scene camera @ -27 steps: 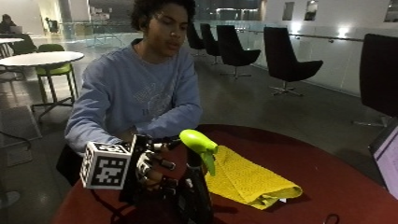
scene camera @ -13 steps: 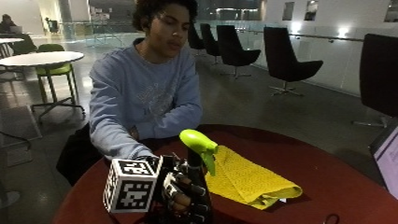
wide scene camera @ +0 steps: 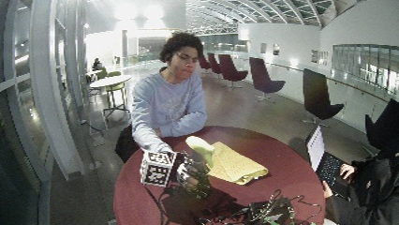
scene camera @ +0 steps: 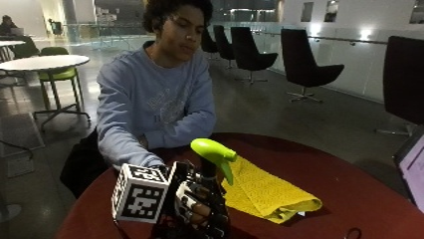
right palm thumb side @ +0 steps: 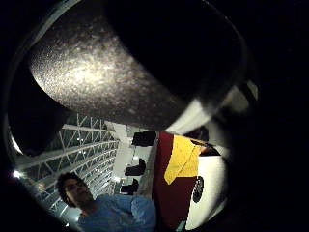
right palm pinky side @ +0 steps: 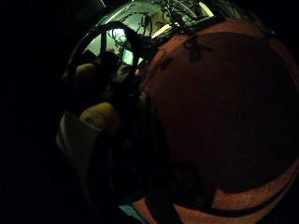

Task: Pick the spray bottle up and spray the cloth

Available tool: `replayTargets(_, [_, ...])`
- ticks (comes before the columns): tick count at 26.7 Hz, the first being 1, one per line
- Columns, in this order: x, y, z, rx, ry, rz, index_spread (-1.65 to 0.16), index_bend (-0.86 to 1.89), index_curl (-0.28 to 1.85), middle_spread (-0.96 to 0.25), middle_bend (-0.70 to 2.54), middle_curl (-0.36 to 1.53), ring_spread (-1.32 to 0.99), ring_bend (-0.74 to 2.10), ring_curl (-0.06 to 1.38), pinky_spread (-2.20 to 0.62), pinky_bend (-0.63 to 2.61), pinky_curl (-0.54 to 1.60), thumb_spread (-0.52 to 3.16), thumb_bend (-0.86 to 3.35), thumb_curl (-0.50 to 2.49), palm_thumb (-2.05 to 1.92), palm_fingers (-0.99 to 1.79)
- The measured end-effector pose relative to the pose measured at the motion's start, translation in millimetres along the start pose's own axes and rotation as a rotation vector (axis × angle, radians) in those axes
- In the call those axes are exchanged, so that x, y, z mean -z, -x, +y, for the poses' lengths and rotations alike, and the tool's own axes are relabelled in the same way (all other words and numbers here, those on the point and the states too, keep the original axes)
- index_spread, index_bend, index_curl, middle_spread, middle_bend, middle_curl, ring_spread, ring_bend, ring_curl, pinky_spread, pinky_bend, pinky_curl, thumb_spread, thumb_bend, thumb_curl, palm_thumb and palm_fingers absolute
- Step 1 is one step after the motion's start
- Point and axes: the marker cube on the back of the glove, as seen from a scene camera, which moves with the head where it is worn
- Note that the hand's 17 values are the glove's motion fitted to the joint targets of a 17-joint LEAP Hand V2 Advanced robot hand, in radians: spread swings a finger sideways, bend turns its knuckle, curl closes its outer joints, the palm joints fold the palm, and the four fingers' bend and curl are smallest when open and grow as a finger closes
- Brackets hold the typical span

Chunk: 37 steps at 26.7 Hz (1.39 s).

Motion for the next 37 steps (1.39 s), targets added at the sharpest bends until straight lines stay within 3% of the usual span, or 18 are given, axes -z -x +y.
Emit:
replayTargets(9, [2.8, 39.8, 34.0, 0.013, 0.457, 0.089, -0.32, 0.14, 0.3, -0.07, 0.18, 0.38, 0.0, 0.41, 0.33, 0.27, 0.36, 0.36, 0.82, 0.05, 0.55, 1.06, 0.87])
replayTargets(17, [-2.5, 61.1, 70.5, -0.096, 0.682, 0.137, -0.3, 0.13, 0.31, -0.06, 0.18, 0.38, 0.01, 0.4, 0.33, 0.27, 0.36, 0.36, 0.79, 0.01, 0.58, 1.07, 0.87])
replayTargets(37, [9.4, 73.6, 84.8, -0.242, 0.764, 0.325, -0.29, 0.12, 0.31, -0.03, 0.19, 0.39, 0.04, 0.39, 0.34, 0.28, 0.36, 0.36, 0.77, -0.02, 0.64, 1.09, 0.86])
